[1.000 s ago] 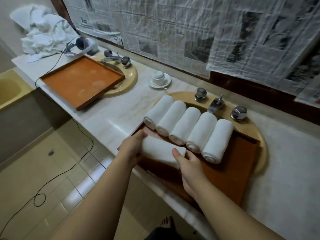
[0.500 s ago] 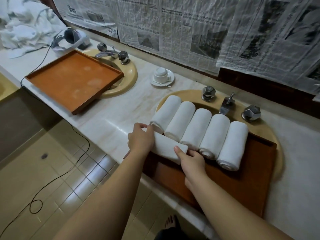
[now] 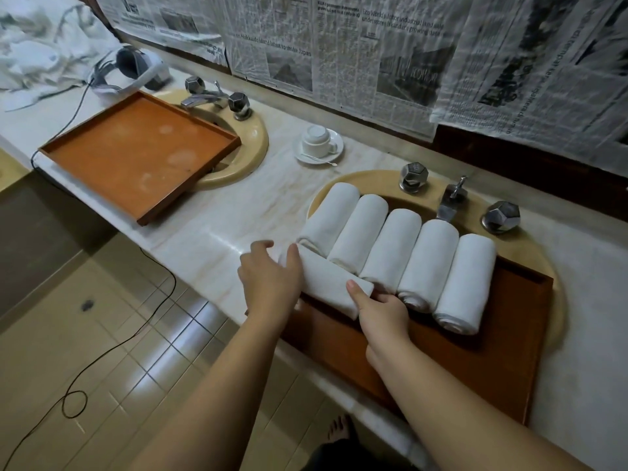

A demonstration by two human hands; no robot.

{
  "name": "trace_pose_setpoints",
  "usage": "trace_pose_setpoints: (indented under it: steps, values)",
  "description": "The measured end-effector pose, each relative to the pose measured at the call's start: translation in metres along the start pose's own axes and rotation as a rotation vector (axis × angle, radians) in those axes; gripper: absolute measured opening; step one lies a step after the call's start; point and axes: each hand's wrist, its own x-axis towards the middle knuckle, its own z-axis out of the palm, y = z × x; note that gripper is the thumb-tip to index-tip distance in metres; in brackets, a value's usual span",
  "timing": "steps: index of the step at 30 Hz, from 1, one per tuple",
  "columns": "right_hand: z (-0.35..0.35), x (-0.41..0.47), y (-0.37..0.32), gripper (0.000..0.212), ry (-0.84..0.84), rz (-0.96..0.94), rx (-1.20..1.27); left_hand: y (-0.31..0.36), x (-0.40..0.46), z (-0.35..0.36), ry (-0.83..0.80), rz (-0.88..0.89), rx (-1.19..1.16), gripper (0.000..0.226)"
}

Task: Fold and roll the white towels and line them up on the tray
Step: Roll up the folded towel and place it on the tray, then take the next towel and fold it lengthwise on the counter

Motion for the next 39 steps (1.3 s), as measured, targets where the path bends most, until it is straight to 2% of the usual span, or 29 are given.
trace_pose_setpoints:
  steps: [2,6,9,13,18,21,24,27,33,39]
  values:
    - [0.001,-0.001,-0.001,0.044,0.004,0.009,0.0,-0.014,-0.018,0.001,-0.063,-0.095,-0.016,0.065]
    - [0.002,-0.004,-0.003,0.026,-0.017,0.011,0.009,-0.024,-0.028,0.014,-0.127,-0.162,-0.204,0.06]
    - [-0.001,-0.006,-0.005,0.026,-0.033,0.005,0.017,-0.019,-0.026,0.019,-0.135,-0.181,-0.265,0.056]
    - [-0.008,-0.006,-0.006,0.031,-0.127,0.048,0.04,-0.02,-0.025,0.016,-0.147,-0.239,-0.363,0.062]
    - [-0.055,-0.017,-0.004,0.033,-0.161,0.015,-0.068,-0.021,-0.045,0.013,-0.167,-0.348,-0.446,0.077]
    - [-0.098,-0.03,-0.003,0.015,-0.111,-0.066,-0.14,-0.02,-0.066,0.015,-0.163,-0.327,-0.4,0.08]
    - [-0.151,-0.04,-0.002,0.007,-0.003,-0.179,-0.189,-0.011,-0.1,0.019,-0.157,-0.216,-0.285,0.077]
    - [-0.213,-0.047,-0.001,0.008,0.126,-0.238,-0.233,0.006,-0.143,0.031,-0.173,0.007,-0.222,0.058]
    - [-0.363,-0.051,0.004,0.015,0.388,-0.36,-0.259,0.07,-0.248,0.105,-0.522,0.342,-0.109,0.034]
    - [-0.533,-0.071,0.017,0.024,0.594,-0.344,-0.414,0.156,-0.389,0.201,-0.799,0.62,-0.041,0.02]
